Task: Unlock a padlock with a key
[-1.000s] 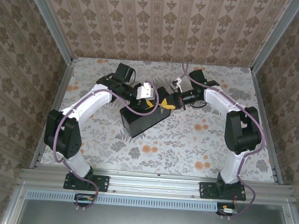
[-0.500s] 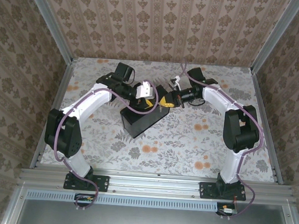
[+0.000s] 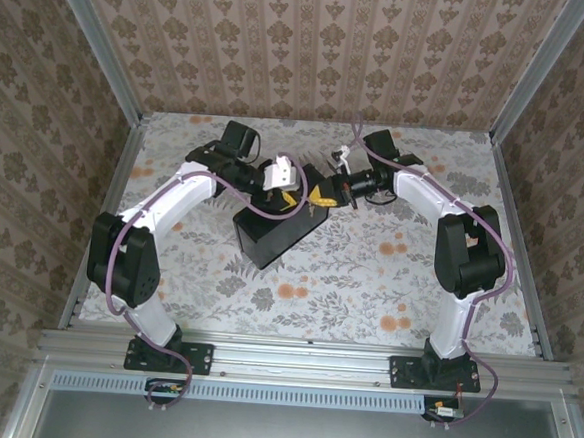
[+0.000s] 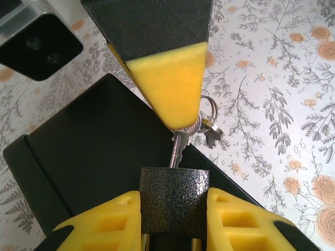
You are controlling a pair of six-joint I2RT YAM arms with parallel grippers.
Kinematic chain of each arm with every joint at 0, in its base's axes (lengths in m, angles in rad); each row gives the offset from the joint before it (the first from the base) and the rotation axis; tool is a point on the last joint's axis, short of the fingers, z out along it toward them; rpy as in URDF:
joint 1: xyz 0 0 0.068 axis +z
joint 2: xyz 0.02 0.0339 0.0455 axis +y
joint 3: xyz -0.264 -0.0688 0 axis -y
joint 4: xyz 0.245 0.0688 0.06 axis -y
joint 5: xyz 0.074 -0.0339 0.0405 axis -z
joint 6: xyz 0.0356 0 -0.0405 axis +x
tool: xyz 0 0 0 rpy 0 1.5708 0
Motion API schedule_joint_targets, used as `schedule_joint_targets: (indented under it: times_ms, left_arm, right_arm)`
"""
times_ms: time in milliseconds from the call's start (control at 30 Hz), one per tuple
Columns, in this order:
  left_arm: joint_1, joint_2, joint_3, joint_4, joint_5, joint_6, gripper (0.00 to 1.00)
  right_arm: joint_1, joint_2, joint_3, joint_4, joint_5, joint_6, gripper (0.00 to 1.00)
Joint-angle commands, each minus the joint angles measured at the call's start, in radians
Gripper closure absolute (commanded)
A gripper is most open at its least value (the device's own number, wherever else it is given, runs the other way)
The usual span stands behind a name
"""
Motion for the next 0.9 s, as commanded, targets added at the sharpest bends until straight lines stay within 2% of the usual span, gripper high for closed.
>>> schedule_joint_targets:
  times_ms: [0,167,300,400,500,600,700,867]
  left_arm:
    - [-0.059,0.018,-0.037,0.06,0.172,-0.027,0.9]
    - [-0.04,0.005,-0.047,0.048,0.2,-0.027,0.91]
    - [-0.031,-0.002,-0.064,0.099,0.225,-0.047,0.91]
    - [-0.031,-0.002,-0.067,0.131,0.25,-0.056,0.91]
    - [-0.036,0.014,-0.046,0.092,0.252,-0.024,0.91]
    - [-0.038,0.027,-0.034,0.075,0.247,-0.004,0.91]
    - [-0.036,0.03,-0.031,0.072,0.229,0.001,0.91]
    - [-0.035,0.037,-0.034,0.094,0.232,-0.014,0.91]
  right_arm:
    - [0.089,-0.001,0.003,0.247,-0.092,0.091,1.0]
    - [0.057,-0.018,-0.048,0.427,-0.146,0.23,1.0]
    - [0.071,-0.002,-0.036,0.289,-0.154,0.145,1.0]
    - [0.055,-0.005,-0.05,0.301,-0.159,0.134,1.0]
    - [0.005,0.027,-0.03,0.252,-0.144,0.09,1.0]
    - [0.011,0.048,-0.012,0.242,-0.168,0.041,1.0]
    - [0.022,0.089,0.061,0.058,-0.148,-0.101,1.0]
    - [0.065,0.079,0.031,0.159,-0.148,-0.02,1.0]
